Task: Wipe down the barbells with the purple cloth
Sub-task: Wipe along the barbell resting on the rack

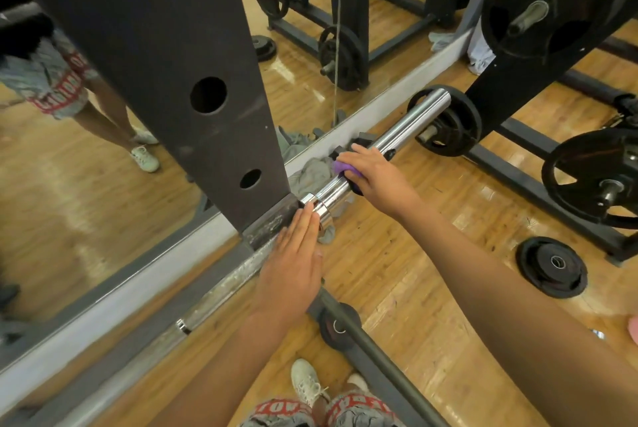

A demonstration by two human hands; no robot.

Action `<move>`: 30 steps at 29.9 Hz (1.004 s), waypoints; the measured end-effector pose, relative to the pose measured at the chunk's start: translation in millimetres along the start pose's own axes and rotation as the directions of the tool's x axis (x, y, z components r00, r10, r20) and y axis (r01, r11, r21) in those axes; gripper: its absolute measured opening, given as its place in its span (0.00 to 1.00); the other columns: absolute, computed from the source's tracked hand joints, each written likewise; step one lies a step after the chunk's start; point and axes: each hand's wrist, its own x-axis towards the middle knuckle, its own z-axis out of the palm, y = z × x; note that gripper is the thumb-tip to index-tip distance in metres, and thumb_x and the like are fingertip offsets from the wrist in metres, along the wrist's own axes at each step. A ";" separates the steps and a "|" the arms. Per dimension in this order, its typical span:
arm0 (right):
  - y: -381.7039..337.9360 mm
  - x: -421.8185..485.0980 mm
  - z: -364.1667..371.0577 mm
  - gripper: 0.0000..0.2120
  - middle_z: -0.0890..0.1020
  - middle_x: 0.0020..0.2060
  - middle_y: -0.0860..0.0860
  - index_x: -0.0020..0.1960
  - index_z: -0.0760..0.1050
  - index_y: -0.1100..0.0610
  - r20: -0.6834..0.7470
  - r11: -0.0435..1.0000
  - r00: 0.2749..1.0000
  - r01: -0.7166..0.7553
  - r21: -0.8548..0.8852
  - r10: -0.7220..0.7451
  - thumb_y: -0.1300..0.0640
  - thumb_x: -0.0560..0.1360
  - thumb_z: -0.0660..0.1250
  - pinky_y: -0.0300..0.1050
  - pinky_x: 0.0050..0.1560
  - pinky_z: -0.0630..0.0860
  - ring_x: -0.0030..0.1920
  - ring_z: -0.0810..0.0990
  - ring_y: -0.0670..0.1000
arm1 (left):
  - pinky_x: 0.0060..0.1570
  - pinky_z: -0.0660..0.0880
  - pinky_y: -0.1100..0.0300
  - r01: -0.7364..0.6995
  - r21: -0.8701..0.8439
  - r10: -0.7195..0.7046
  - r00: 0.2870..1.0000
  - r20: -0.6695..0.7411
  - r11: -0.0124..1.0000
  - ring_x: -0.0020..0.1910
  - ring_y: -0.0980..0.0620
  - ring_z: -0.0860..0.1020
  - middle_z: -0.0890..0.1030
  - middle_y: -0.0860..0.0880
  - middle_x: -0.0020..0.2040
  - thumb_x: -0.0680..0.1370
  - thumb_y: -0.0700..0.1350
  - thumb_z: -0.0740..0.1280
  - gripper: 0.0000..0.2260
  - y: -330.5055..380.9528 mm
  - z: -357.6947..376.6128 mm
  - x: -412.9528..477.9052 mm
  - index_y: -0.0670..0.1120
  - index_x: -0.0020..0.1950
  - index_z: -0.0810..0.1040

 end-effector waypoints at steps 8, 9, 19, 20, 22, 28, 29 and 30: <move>8.5 2.5 10.5 0.14 0.78 0.64 0.49 0.66 0.76 0.52 -0.036 1.000 0.999 -0.007 0.025 0.008 0.51 0.85 0.56 0.57 0.76 0.57 0.74 0.66 0.56 | 0.75 0.59 0.35 0.195 0.114 -0.152 0.941 -0.304 0.974 0.79 0.48 0.61 0.65 0.45 0.79 0.82 0.45 0.57 0.23 -22.8 1.5 -69.0 0.40 0.77 0.66; 8.5 3.3 11.6 0.14 0.79 0.63 0.49 0.65 0.76 0.51 -0.039 0.999 0.999 -0.008 0.037 0.009 0.51 0.85 0.56 0.57 0.76 0.57 0.73 0.67 0.57 | 0.75 0.58 0.35 0.218 0.126 -0.169 0.932 -0.321 0.968 0.79 0.48 0.62 0.66 0.45 0.78 0.82 0.44 0.58 0.23 -21.4 2.3 -68.6 0.41 0.77 0.67; 12.2 0.6 15.4 0.11 0.75 0.52 0.48 0.63 0.74 0.50 -0.113 0.996 0.990 0.085 0.020 -0.082 0.51 0.85 0.57 0.54 0.52 0.72 0.50 0.68 0.53 | 0.80 0.49 0.50 0.165 0.136 -0.132 0.966 -0.224 0.977 0.81 0.48 0.56 0.60 0.46 0.80 0.85 0.48 0.53 0.24 24.9 24.5 -24.9 0.42 0.80 0.60; 14.6 -0.1 13.1 0.11 0.75 0.53 0.48 0.63 0.74 0.52 -0.106 0.991 0.986 0.130 0.008 -0.128 0.52 0.85 0.56 0.53 0.52 0.72 0.51 0.69 0.53 | 0.80 0.47 0.51 0.187 0.151 -0.153 0.965 -0.214 0.971 0.81 0.49 0.52 0.56 0.47 0.81 0.85 0.48 0.52 0.25 31.7 24.8 -11.4 0.42 0.81 0.56; 21.2 -2.7 6.0 0.12 0.76 0.56 0.49 0.65 0.73 0.55 -0.096 0.979 0.974 0.205 0.006 -0.204 0.54 0.85 0.58 0.51 0.55 0.71 0.54 0.71 0.53 | 0.79 0.43 0.50 0.217 0.200 -0.180 0.965 -0.189 0.956 0.81 0.49 0.47 0.50 0.46 0.82 0.85 0.50 0.50 0.26 42.6 23.2 13.4 0.43 0.82 0.50; 34.8 1.3 -1.1 0.14 0.77 0.64 0.53 0.69 0.73 0.55 -0.086 0.998 0.995 0.055 0.010 -0.054 0.56 0.84 0.59 0.56 0.64 0.70 0.65 0.71 0.59 | 0.76 0.46 0.48 0.267 0.459 -0.223 0.963 -0.148 0.848 0.81 0.42 0.54 0.55 0.38 0.81 0.81 0.50 0.66 0.35 36.4 28.6 43.9 0.37 0.81 0.52; 33.6 1.7 -0.5 0.14 0.77 0.64 0.54 0.69 0.73 0.56 -0.085 0.998 0.995 0.055 0.008 -0.055 0.57 0.84 0.59 0.55 0.65 0.68 0.66 0.70 0.60 | 0.77 0.48 0.47 0.258 0.503 -0.209 0.966 -0.152 0.825 0.80 0.41 0.56 0.56 0.37 0.81 0.81 0.47 0.67 0.36 35.3 29.3 43.5 0.36 0.80 0.52; 33.6 2.3 0.1 0.14 0.77 0.64 0.54 0.68 0.74 0.57 -0.085 0.998 0.995 0.061 0.002 -0.061 0.58 0.84 0.60 0.55 0.65 0.67 0.66 0.69 0.60 | 0.77 0.48 0.46 0.243 0.550 -0.194 0.970 -0.147 0.799 0.80 0.39 0.55 0.55 0.35 0.80 0.81 0.43 0.66 0.35 34.7 29.6 43.4 0.34 0.80 0.49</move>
